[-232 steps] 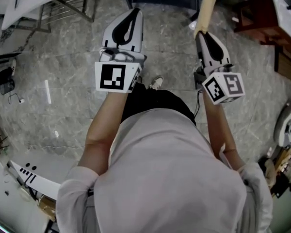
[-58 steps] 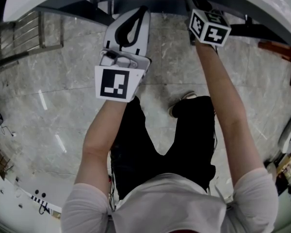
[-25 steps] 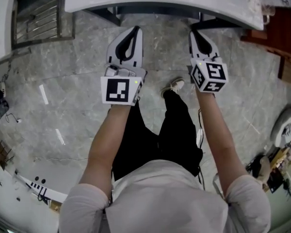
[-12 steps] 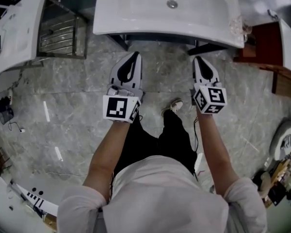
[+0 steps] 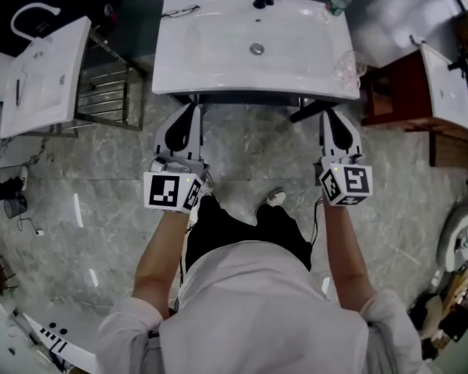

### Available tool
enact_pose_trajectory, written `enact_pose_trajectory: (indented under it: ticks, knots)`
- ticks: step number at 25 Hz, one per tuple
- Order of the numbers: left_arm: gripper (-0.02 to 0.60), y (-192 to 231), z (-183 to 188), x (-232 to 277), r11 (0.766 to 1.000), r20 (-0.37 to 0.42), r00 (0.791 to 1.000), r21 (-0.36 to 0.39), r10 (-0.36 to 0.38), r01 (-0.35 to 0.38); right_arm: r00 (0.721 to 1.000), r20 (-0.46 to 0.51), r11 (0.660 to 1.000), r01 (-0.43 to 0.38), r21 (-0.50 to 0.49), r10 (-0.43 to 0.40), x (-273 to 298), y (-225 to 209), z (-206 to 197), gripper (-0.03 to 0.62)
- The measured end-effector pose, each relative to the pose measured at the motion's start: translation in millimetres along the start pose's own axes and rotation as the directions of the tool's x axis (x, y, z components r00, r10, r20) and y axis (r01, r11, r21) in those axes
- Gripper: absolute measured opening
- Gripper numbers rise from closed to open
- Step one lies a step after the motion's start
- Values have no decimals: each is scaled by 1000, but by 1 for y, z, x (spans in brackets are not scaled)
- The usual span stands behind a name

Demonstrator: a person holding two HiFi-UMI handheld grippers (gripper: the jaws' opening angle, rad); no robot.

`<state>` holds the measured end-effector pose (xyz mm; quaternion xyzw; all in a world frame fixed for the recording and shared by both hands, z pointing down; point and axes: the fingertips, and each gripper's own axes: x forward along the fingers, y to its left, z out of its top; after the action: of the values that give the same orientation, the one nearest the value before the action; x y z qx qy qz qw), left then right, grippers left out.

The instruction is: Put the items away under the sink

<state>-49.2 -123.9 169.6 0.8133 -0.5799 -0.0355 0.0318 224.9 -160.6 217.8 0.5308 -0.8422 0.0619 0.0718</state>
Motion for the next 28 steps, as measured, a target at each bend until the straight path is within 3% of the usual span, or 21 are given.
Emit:
enact_pose_trajectory:
  ticks: [9,14,28]
  knots:
    - [3,-30,72,-9,1000,102,995,30,6,-9,988,148,998,54,-18,-51,-54,-58,73,49]
    - [2,-30,88,-4,999,118,993,51,12,-18,978,199,998,69,3,-68,-64,-71,92,49]
    - [2,-18,88,2,999,124,992,44,1,-7,969,247,998,-8,-61,23,-50,-32,131,48]
